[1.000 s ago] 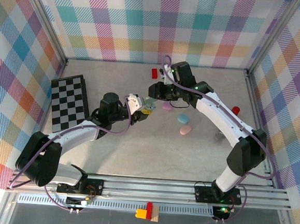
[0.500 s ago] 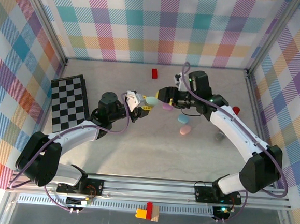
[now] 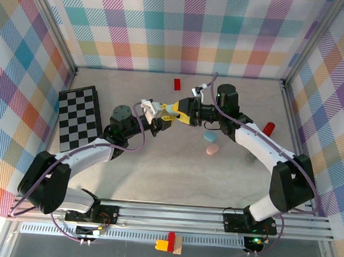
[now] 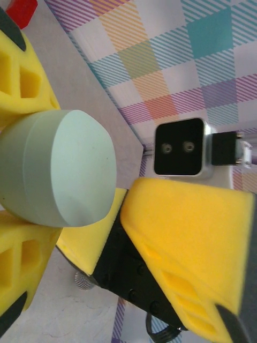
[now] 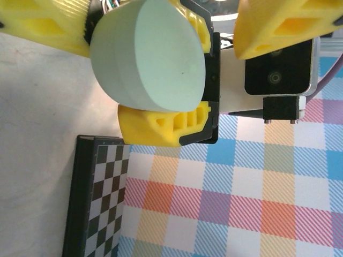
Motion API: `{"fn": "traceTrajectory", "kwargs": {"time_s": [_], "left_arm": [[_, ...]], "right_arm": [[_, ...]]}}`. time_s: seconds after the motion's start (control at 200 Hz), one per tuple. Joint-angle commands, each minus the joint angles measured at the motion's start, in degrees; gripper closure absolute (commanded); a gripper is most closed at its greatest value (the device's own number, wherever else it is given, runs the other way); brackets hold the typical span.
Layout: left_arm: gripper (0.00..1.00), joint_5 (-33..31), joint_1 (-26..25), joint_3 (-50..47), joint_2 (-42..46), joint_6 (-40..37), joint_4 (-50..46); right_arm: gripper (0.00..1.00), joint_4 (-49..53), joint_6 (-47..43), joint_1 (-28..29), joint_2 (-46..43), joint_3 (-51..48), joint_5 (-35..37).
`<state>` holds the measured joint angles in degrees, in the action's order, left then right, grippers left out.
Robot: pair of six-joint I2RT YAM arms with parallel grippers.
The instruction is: Insert wireless bluetooth earbuds into charging case
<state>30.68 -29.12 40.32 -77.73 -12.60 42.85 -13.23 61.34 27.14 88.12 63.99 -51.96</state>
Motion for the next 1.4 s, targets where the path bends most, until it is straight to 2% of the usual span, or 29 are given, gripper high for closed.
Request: {"fn": "traceTrajectory", "kwargs": {"time_s": [0.0, 0.16, 0.305, 0.43, 0.545, 0.655, 0.765, 0.88, 0.99, 1.145, 1.27, 1.395], "left_arm": [[0.69, 0.5, -0.6, 0.1, 0.7, 1.2, 2.5], [0.69, 0.9, -0.6, -0.6, 1.8, 2.4, 4.0], [0.69, 1.3, -0.6, -1.1, 2.7, 2.9, 4.2], [0.69, 1.5, -0.6, -1.0, 2.7, 2.8, 3.2], [0.67, 1.1, -0.6, -1.2, 3.0, 2.8, 3.0], [0.48, -0.3, -0.6, -1.4, 3.2, 4.0, 3.1], [0.23, -0.7, -0.6, -2.2, 4.0, 4.1, 2.2], [0.07, -2.2, -0.6, -3.8, 5.7, 2.9, -1.5], [0.00, -2.1, -0.7, -5.8, 6.8, 2.6, -5.1], [0.00, -2.2, -1.6, -8.1, 8.3, 1.2, -11.4], [0.00, -3.8, -3.4, -8.7, 8.8, -1.9, -18.4], [0.00, -3.7, -4.1, -9.6, 8.3, -2.6, -20.4]], "right_arm": [[0.43, -8.6, 4.5, 0.4, 0.5, -0.4, -4.3], [0.49, -9.3, 6.1, 0.5, 1.2, -0.7, -2.2], [0.58, -15.0, 9.7, 0.5, 2.9, -1.0, -2.8], [0.70, -14.9, 9.2, 0.5, 3.2, -1.0, -2.4], [0.73, -12.6, 7.0, 0.4, 2.5, -1.4, -1.7], [0.76, -6.2, 1.9, -0.2, 1.2, -1.6, 0.5], [0.76, -0.2, -2.6, -1.5, -0.1, -3.1, 3.8], [0.76, 4.4, -6.1, -2.8, -0.2, -5.4, 7.5], [0.75, 10.3, -10.5, -3.0, 1.1, -6.3, 11.1], [0.75, 16.9, -16.4, -3.0, 4.5, -6.2, 16.4], [0.75, 18.0, -18.3, -2.9, 8.0, -6.4, 18.3], [0.75, 16.9, -18.9, -3.0, 12.1, -6.7, 18.5]]}}
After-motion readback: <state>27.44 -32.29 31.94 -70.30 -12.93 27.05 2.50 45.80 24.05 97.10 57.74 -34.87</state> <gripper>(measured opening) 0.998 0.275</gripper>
